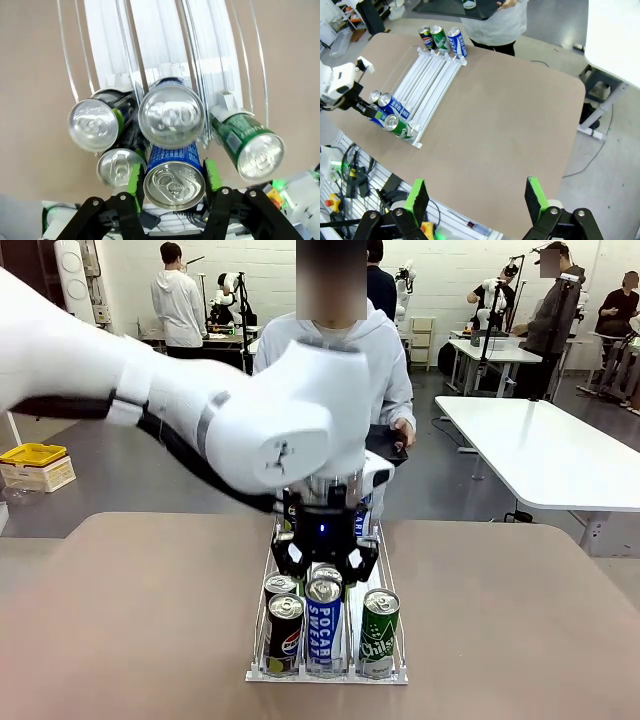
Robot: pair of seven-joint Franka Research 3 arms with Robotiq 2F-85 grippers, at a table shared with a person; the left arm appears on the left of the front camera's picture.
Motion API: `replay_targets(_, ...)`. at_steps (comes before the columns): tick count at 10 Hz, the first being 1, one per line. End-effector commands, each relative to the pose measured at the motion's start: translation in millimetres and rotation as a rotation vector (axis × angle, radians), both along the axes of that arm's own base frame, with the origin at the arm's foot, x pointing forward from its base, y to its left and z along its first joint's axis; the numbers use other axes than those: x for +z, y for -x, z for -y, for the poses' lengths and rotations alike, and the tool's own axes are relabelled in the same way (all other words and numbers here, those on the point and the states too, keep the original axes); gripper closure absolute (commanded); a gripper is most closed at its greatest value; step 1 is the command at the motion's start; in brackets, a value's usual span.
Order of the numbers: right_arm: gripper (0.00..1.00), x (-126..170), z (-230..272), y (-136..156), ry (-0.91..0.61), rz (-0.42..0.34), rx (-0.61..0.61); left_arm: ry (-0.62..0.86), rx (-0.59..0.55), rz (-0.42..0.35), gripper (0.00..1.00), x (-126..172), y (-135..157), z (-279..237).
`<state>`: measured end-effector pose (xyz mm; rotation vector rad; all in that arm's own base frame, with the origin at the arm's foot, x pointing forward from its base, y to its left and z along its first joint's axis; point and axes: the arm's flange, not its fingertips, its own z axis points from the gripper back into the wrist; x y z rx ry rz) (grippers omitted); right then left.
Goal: Retrieve and hand over the desired beverage to the person.
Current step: Pick up another can of the same type that the person held from the Automatic Can Dispenser.
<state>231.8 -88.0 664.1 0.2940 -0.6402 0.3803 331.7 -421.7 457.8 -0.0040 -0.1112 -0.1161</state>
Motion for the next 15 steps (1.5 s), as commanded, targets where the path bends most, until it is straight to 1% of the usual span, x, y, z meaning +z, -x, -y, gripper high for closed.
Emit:
replay_targets(1, 0.00, 0, 0, -2, 0.001, 0.001, -0.008, -0.055, -0.039, -0.024, 1.00, 87, 6, -6)
replay_targets(3, 0.00, 0, 0, -2, 0.001, 0.001, -0.008, 0.029, -0.035, -0.006, 1.00, 166, 8, -14)
replay_targets(4, 0.00, 0, 0, -2, 0.001, 0.001, -0.008, 0.043, -0.017, -0.005, 1.00, 197, 5, -18)
replay_targets(5, 0.00, 0, 0, -2, 0.001, 0.001, -0.008, 0.042, 0.011, 0.016, 1.00, 226, 2, -21)
replay_targets(6, 0.00, 0, 0, -2, 0.001, 0.001, -0.008, 0.050, 0.030, 0.025, 1.00, 247, -4, -23)
replay_targets(7, 0.00, 0, 0, -2, 0.001, 0.001, -0.008, 0.057, 0.042, 0.011, 1.00, 260, -10, -25)
replay_targets(8, 0.00, 0, 0, -2, 0.001, 0.001, -0.008, 0.052, 0.050, 0.001, 1.00, 267, -19, -26)
replay_targets(9, 0.00, 0, 0, -2, 0.001, 0.001, -0.008, 0.054, 0.054, 0.009, 1.00, 270, -29, -28)
replay_targets(11, 0.00, 0, 0, -2, 0.001, 0.001, -0.008, 0.066, 0.059, 0.003, 1.00, 267, -35, -32)
replay_targets(13, 0.00, 0, 0, -2, 0.001, 0.001, -0.008, 0.072, 0.041, -0.002, 1.00, 257, -37, -34)
replay_targets(15, 0.00, 0, 0, -2, 0.001, 0.001, -0.008, 0.072, 0.041, -0.002, 1.00, 257, -37, -34)
